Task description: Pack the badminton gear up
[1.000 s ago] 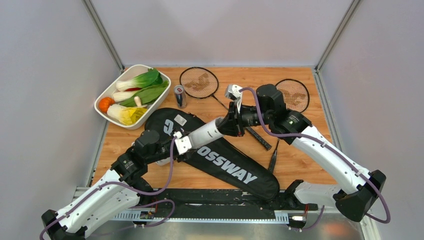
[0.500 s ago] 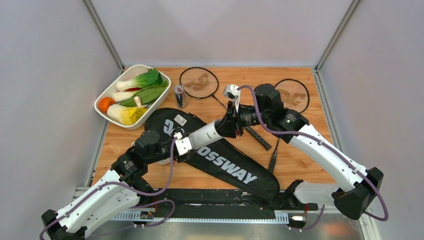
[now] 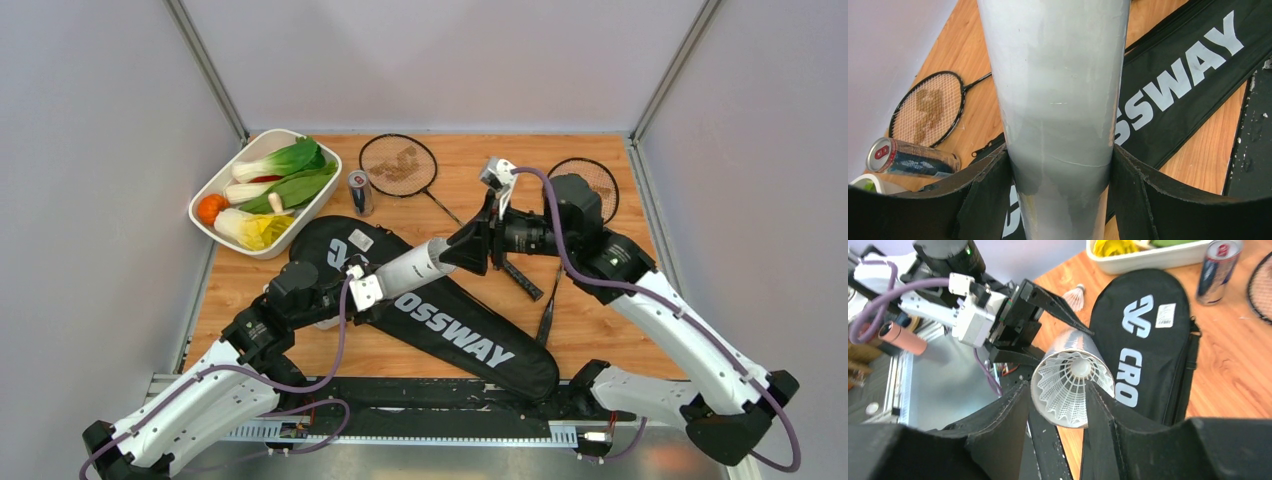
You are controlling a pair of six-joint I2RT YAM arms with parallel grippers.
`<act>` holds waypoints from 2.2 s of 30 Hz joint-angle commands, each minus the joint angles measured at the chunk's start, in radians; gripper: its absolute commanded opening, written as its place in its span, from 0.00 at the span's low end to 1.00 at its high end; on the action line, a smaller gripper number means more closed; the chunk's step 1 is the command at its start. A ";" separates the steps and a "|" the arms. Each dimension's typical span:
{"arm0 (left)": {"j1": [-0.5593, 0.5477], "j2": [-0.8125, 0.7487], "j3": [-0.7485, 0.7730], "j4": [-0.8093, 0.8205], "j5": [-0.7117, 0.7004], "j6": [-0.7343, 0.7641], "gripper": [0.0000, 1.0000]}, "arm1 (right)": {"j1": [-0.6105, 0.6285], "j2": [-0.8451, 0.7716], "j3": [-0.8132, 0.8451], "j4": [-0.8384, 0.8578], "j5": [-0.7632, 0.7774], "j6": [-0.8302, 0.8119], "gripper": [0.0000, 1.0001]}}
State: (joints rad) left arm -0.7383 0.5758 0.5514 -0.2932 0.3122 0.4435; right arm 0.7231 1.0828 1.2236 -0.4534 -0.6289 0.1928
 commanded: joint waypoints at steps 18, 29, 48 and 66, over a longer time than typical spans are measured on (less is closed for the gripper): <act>0.001 -0.020 0.021 0.074 0.011 -0.009 0.00 | -0.364 0.023 -0.306 0.123 1.417 0.067 0.54; 0.001 -0.034 0.018 0.077 0.021 -0.015 0.00 | -0.569 0.304 -0.300 0.135 1.356 0.086 0.51; 0.000 -0.031 0.018 0.076 0.009 -0.012 0.01 | -0.659 0.548 -0.302 0.225 1.350 0.034 0.22; 0.001 -0.010 0.016 0.074 0.000 -0.009 0.01 | -0.653 0.183 -0.228 0.127 0.915 -0.020 0.00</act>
State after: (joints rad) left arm -0.7383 0.5648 0.5514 -0.2935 0.3050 0.4347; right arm 0.0669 1.3811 0.9249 -0.3126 0.5476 0.2058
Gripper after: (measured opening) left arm 0.718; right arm 0.006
